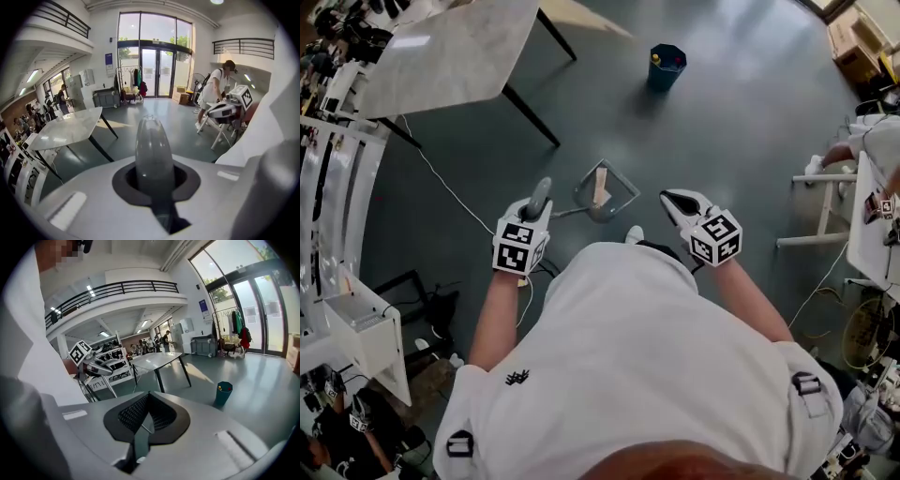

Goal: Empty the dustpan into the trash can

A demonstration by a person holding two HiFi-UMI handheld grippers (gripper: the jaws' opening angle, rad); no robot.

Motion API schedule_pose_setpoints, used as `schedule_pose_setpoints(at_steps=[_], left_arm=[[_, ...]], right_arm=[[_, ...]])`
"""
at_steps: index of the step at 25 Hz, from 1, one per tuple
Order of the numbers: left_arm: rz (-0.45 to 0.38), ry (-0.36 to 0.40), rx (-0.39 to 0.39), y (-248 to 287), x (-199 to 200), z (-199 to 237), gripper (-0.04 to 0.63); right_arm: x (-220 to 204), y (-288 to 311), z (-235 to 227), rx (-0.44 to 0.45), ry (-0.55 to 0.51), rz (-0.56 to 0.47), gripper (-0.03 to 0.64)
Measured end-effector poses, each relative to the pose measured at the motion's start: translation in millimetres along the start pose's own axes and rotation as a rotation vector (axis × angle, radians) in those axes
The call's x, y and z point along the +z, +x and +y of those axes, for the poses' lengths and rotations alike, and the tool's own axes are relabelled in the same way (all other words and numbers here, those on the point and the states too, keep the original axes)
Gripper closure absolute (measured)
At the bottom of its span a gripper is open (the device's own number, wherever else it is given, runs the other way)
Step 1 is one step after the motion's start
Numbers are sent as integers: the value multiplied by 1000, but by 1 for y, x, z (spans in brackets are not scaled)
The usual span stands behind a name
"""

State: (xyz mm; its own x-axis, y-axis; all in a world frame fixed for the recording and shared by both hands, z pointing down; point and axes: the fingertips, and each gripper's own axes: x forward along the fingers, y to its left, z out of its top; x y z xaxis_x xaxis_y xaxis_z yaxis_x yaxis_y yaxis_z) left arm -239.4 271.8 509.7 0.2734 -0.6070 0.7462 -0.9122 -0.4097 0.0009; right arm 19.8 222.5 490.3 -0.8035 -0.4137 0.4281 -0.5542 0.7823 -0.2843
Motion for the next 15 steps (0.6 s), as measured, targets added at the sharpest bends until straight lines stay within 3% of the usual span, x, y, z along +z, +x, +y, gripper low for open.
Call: schedule_pose_setpoints(at_steps=[7,15], left_arm=[[-27,72,5,41,88,10,514],[-44,200,-14,107,188,54,514]], right_arm=[[11,-15,-64,-28,68,-42,615],[5,-17,-119,-160,146,-71,604]])
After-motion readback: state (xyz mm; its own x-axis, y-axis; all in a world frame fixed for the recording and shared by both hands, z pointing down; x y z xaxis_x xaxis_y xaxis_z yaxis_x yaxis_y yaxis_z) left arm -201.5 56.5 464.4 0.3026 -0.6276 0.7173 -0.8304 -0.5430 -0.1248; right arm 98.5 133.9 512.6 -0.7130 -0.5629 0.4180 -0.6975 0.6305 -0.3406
